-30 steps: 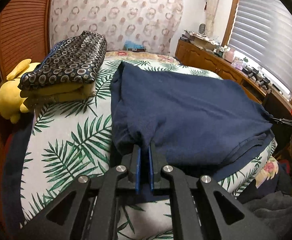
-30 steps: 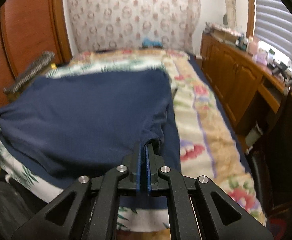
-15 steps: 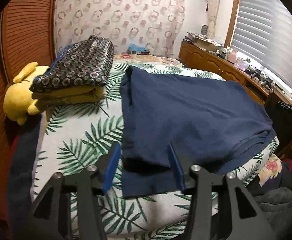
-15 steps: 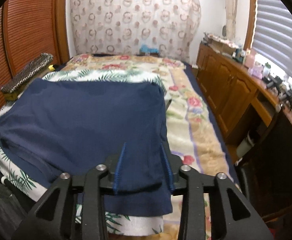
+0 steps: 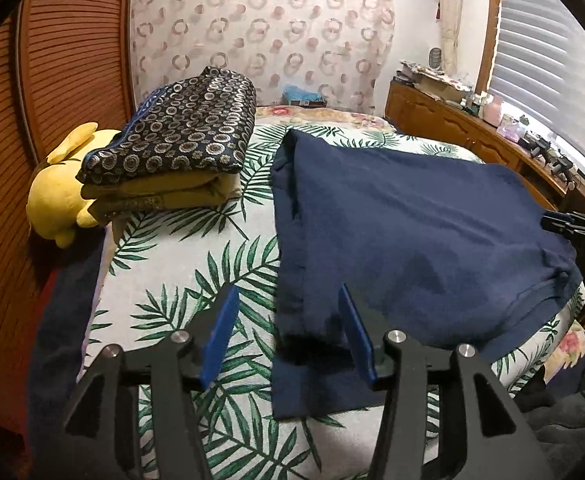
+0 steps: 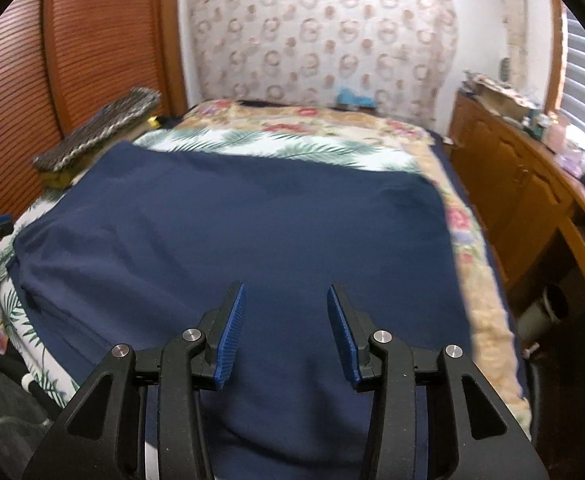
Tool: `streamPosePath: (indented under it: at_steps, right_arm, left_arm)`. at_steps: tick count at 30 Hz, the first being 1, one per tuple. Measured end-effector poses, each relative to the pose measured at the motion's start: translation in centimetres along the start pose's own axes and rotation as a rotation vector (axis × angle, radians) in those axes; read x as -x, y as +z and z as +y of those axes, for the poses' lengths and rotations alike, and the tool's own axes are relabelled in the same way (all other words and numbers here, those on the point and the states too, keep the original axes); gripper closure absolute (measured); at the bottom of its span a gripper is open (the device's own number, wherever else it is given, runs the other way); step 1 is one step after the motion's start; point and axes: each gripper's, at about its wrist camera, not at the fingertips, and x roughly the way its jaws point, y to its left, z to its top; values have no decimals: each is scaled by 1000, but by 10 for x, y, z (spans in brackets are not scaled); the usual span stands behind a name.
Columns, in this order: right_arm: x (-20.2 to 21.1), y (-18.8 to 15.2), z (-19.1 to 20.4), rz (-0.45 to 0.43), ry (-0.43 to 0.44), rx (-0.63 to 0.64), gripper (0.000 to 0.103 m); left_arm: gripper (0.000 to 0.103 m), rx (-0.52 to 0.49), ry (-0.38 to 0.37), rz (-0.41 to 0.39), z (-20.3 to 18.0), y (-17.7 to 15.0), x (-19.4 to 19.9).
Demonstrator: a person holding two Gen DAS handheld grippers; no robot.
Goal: Fold small clothes
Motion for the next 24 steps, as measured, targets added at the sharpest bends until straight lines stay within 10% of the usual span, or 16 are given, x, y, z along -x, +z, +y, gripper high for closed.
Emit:
streamPosePath:
  at_steps: [24]
  right_arm:
    - [-49,-5,44,91,89,83,54]
  left_arm:
    - [52,20,-7,59,3,-12,-24]
